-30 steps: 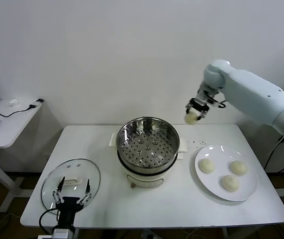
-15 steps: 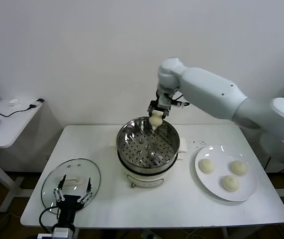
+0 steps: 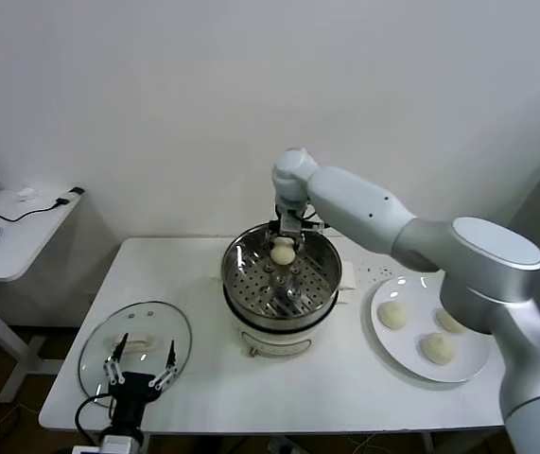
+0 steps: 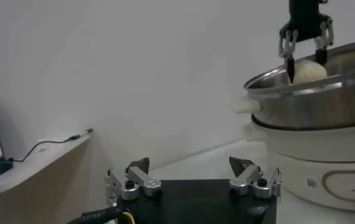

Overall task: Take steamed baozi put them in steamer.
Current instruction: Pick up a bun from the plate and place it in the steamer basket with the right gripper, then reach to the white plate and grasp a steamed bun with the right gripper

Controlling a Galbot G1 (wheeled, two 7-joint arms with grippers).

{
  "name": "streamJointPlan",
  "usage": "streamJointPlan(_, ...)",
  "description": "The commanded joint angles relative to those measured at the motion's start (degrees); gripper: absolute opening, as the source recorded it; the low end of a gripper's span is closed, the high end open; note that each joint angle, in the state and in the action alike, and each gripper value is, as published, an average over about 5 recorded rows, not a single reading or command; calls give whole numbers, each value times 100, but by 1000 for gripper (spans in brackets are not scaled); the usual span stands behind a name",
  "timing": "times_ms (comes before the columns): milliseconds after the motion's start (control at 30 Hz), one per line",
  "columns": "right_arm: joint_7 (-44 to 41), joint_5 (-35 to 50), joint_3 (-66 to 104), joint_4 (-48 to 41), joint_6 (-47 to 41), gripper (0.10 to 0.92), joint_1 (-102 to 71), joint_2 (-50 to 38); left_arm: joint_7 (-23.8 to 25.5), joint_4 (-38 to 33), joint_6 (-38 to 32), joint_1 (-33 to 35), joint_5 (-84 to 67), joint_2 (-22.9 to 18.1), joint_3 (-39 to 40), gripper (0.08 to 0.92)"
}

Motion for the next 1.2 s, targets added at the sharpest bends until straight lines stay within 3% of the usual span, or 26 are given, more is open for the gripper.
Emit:
streamJointPlan(33, 61, -354, 141, -346, 81, 583, -267, 166, -1, 17, -10, 15, 8, 1, 2, 823)
streamJointPlan(367, -89, -47, 308, 11, 175, 805, 65, -71, -12, -9, -19, 57, 15, -2, -28, 823)
streamJointPlan(700, -464, 1646, -160, 991, -108, 823, 1062, -1065, -14, -54, -14, 78, 36, 11, -7, 823)
streamJointPlan(800, -173, 2627, -578, 1199, -396, 823, 1526, -1576, -14, -93, -13, 82, 47, 11, -3, 823)
streamJointPlan(933, 610, 3855, -1617, 1699, -1441, 823, 2201, -2425, -7, -157, -17, 117, 42, 3, -6, 823)
streamJointPlan(1200, 1044, 5333, -2346, 3109, -5426, 823, 2114, -4195, 33, -240, -81, 286, 0, -54, -37, 823)
